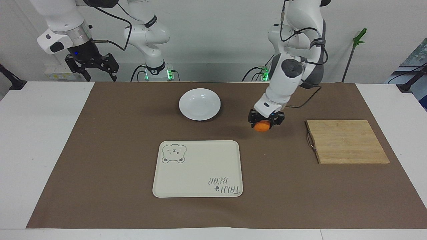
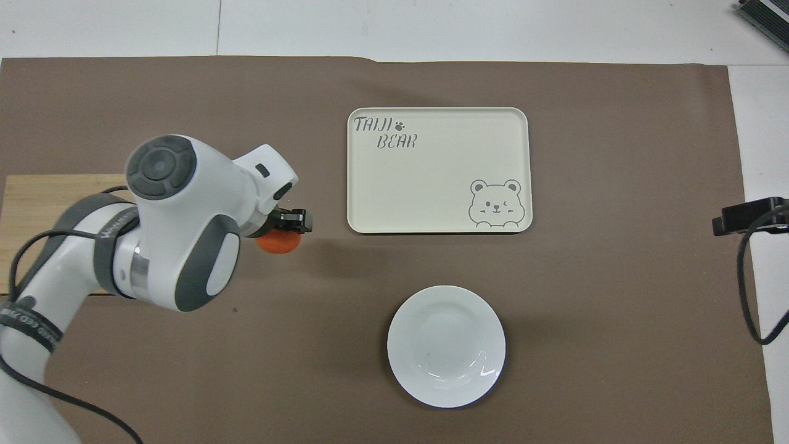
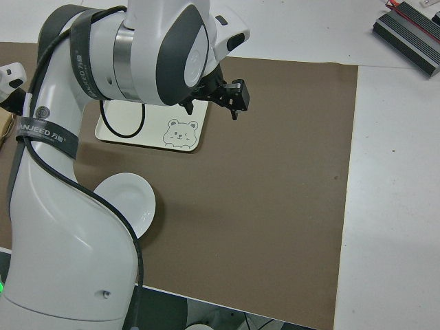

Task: Place orange and plate with both arms
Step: 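Carry the orange with the left gripper and drop it onto the plate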

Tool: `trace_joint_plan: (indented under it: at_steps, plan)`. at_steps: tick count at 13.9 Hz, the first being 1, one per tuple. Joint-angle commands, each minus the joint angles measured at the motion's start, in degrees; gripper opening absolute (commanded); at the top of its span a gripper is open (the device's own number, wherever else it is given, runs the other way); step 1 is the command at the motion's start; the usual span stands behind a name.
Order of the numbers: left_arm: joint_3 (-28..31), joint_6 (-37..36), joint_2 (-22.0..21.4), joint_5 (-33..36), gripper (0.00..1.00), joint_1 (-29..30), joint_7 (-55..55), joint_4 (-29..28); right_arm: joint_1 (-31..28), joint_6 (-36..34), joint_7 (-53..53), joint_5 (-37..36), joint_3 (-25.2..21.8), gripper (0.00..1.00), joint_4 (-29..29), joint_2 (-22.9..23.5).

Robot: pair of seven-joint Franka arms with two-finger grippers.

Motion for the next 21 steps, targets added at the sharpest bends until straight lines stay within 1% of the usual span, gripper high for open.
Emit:
trace_joint_plan:
  at_steps: [1, 5, 7, 8, 9, 10, 11, 12, 15, 16, 17, 21]
  plan:
    - [1.27, 5.75, 0.93, -0.40, 0.00, -8.52, -9.28, -1.27, -0.74, 0.68, -0.86, 1.47, 0.06, 1.00, -1.73, -1.39]
    - [1.01, 9.01, 2.16, -0.49, 0.00, -17.31, -16.58, -1.27, -0.74, 0.68, -0.86, 1.47, 0.15, 1.00, -1.73, -1.39]
    - [1.01, 9.89, 4.01, -0.49, 0.00, -20.48, -18.61, -1.27, -0.75, 0.68, -0.86, 1.47, 0.15, 1.00, -1.73, -1.39]
    - [1.01, 10.33, 5.67, -0.49, 0.00, -22.07, -19.40, -1.18, -0.74, 0.68, -0.86, 1.47, 0.15, 1.00, -1.73, -1.39]
    - [0.83, 12.60, 7.34, -0.49, 0.00, -23.39, -20.28, -1.27, -0.74, 0.77, -0.86, 1.47, 0.06, 1.00, -1.73, -1.39]
    - [0.83, 15.14, 9.09, -0.49, 0.04, -25.49, -22.03, -1.27, -0.83, 0.77, -0.86, 1.47, 0.15, 1.00, -1.73, -1.39]
    - [0.74, 15.17, 9.37, -0.49, 0.09, -25.86, -22.57, -1.36, -0.83, 0.68, -0.86, 1.47, 0.15, 1.00, -1.73, -1.39]
    - [0.74, 14.82, 9.20, -0.49, 0.12, -26.38, -22.23, -1.44, -0.75, 0.77, -0.86, 1.47, 0.06, 1.00, -1.73, -1.39]
    - [0.66, 14.64, 8.41, -0.49, 0.31, -27.09, -22.14, -3.46, -0.74, 0.77, -0.86, 1.47, 0.15, 1.00, -1.73, -1.39]
    - [0.66, 14.55, 8.15, -0.49, 0.57, -27.09, -22.14, -3.55, -0.74, 0.68, -0.86, 1.47, 0.15, 1.00, -1.73, -1.39]
    - [0.66, 14.03, 8.06, -0.49, 0.99, -27.09, -21.79, -3.64, -0.74, 0.68, -0.86, 1.47, 0.15, 1.00, -1.73, -1.39]
    - [0.66, 12.36, 7.53, -0.49, 1.00, -26.74, -18.45, -3.38, -0.83, -0.20, -1.39, 1.47, 0.06, 1.00, -1.29, -1.30]
